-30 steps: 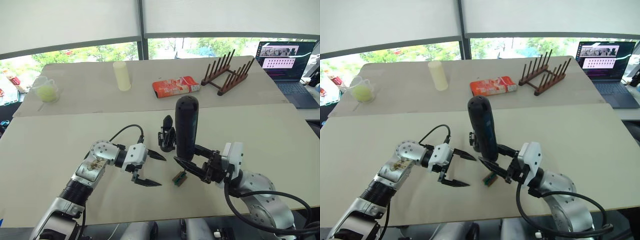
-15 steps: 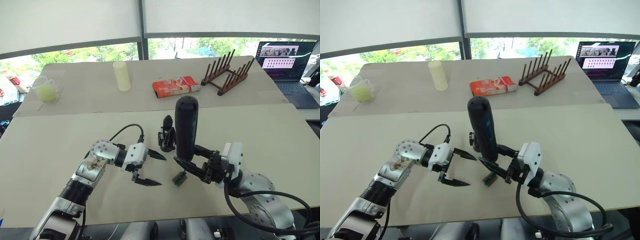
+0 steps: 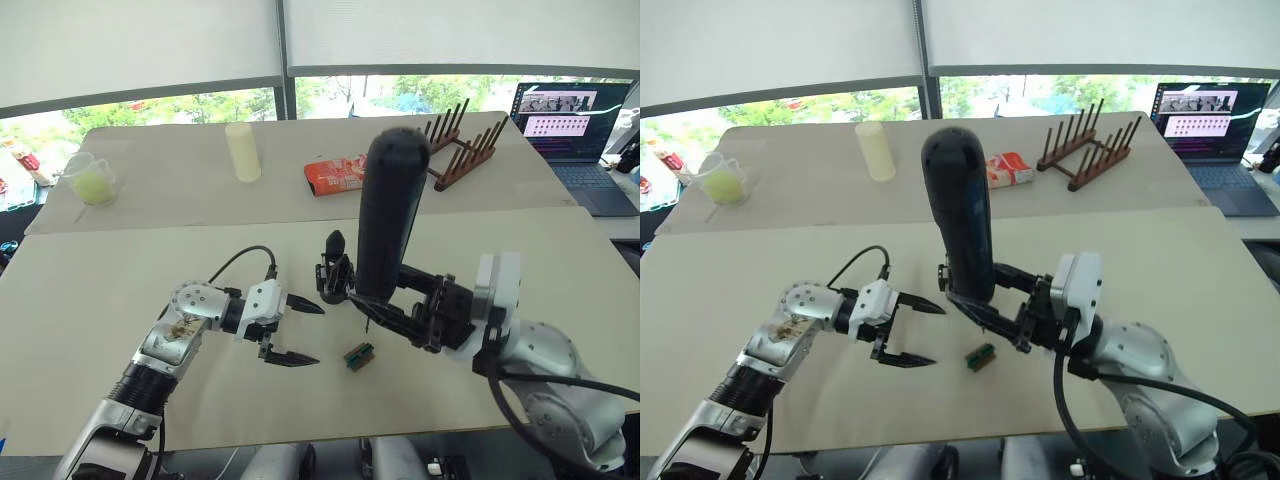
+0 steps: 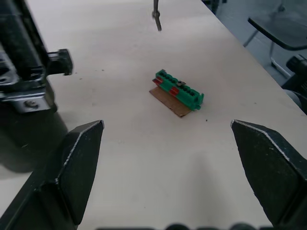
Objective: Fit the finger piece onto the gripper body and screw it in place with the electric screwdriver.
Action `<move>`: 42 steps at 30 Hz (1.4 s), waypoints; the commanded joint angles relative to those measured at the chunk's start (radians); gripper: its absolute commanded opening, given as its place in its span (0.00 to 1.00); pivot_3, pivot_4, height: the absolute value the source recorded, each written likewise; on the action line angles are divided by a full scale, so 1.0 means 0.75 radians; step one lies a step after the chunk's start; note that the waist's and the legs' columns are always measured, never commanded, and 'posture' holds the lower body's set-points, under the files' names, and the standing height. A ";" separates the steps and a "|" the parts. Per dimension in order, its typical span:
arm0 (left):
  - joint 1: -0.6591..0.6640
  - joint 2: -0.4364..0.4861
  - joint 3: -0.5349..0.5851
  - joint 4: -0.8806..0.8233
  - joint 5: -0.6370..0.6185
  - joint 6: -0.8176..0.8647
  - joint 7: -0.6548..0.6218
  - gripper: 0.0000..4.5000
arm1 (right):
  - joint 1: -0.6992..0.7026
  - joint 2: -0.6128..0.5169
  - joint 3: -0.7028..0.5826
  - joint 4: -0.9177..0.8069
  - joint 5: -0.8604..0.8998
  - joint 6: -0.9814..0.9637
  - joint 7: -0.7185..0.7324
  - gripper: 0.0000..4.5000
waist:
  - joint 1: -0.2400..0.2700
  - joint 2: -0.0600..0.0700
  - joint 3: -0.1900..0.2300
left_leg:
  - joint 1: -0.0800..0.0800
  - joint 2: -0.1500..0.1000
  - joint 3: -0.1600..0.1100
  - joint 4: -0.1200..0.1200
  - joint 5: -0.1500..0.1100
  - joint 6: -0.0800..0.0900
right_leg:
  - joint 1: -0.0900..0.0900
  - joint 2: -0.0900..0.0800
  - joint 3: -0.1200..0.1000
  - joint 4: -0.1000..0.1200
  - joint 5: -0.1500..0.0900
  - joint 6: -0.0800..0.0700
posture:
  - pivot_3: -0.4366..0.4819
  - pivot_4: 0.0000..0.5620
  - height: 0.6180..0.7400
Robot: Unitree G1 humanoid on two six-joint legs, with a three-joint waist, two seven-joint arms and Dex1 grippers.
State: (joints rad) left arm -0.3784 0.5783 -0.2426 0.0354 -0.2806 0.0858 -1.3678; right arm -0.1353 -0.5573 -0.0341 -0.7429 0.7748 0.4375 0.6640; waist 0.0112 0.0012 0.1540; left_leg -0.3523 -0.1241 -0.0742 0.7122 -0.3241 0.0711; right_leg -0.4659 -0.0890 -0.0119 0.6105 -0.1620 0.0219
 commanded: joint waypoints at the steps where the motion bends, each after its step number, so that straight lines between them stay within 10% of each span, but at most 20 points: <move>1: 0.021 0.020 0.063 -0.077 -0.051 0.056 0.048 1.00 | -0.176 -0.035 -0.061 -0.028 0.184 0.084 -0.036 0.42 | 0.000 0.000 0.000 | 0.000 0.000 0.000 0.000 0.000 0.000 | 0.000 0.000 0.000 0.000 0.000 0.000 | 0.48 0.27 1.00; 15: -0.009 0.014 0.174 0.032 -0.046 0.061 0.193 1.00 | -0.869 0.074 0.069 0.391 0.321 0.357 -0.052 0.42 | -0.001 0.000 0.000 | -0.001 0.001 -0.001 0.000 0.000 0.000 | -0.001 -0.004 -0.001 0.000 0.000 0.000 | 0.48 0.27 1.00; 42: -0.199 -0.121 0.113 0.354 0.054 -0.127 0.208 1.00 | -0.801 0.247 0.205 0.648 -0.202 0.094 0.246 0.42 | -0.026 0.000 0.000 | -0.004 0.000 0.000 0.001 0.000 0.000 | -0.006 -0.004 -0.001 0.002 0.000 0.000 | 0.48 0.27 1.00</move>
State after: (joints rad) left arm -0.5125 0.4888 -0.1565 0.3026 -0.2374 0.0177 -1.2057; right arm -0.7243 -0.3805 0.1440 -0.2257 0.6196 0.5562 0.8367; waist -0.0081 0.0008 0.1539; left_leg -0.3555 -0.1244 -0.0742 0.7127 -0.3240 0.0714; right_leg -0.4702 -0.0915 -0.0127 0.6120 -0.1618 0.0219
